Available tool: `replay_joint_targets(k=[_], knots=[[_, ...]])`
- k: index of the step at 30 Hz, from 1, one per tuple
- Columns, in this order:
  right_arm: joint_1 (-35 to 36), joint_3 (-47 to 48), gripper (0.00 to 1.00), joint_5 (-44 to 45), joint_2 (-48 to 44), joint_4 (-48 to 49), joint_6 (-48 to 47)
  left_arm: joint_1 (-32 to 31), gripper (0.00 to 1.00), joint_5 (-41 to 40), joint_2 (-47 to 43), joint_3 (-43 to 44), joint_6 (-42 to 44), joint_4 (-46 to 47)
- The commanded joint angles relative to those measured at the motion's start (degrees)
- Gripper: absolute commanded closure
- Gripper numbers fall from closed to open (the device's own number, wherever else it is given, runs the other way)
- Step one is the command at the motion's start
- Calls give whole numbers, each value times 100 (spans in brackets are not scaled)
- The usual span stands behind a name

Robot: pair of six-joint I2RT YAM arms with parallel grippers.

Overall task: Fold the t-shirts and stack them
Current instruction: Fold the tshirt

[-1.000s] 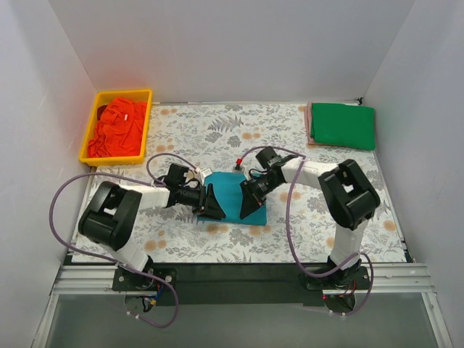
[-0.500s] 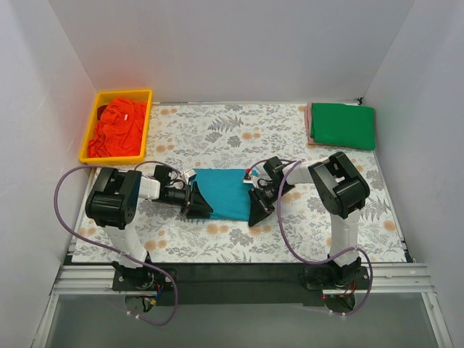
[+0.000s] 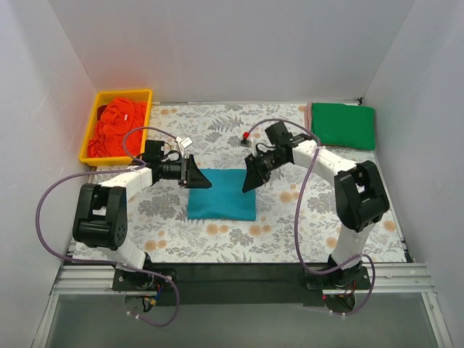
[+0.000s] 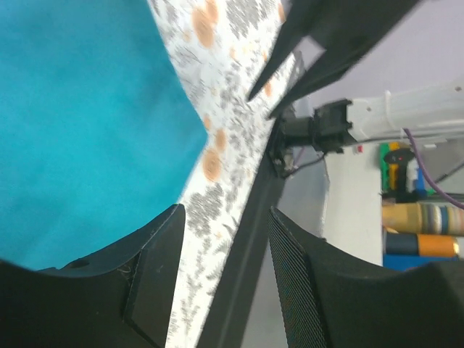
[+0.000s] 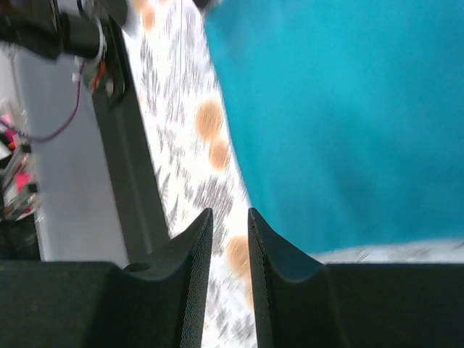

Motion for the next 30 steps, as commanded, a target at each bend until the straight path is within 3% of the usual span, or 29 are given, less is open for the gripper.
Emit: replay_joint_targets(k=[1, 8, 13, 17, 20, 24, 29, 30], knots=[[-64, 907, 67, -143, 379, 432, 467, 63, 52, -472, 388, 215, -657, 1020], [-538, 2024, 68, -231, 2111, 1689, 1671, 361, 55, -1151, 1812, 830, -1713, 2377], [-811, 2333, 70, -178, 3008, 1795, 1673, 695, 55, -1107, 2840, 1165, -2231, 2755], [-1048, 2456, 72, -2, 3368, 1786, 1576, 757, 55, -1037, 3105, 1147, -2382, 2923], [-1119, 2569, 72, 138, 3361, 1769, 1506, 766, 54, -993, 3009, 1086, -2408, 3002], [-1163, 2895, 69, 130, 2931, 1743, 1532, 801, 51, -974, 2178, 1191, -1988, 2871], [-1198, 2826, 53, 243, 1554, 1725, 1541, 792, 45, -1449, 840, 1288, -478, 1932], [-1207, 2677, 50, 375, 1350, 1681, 1506, 749, 45, -1598, 420, 1279, 152, 1564]])
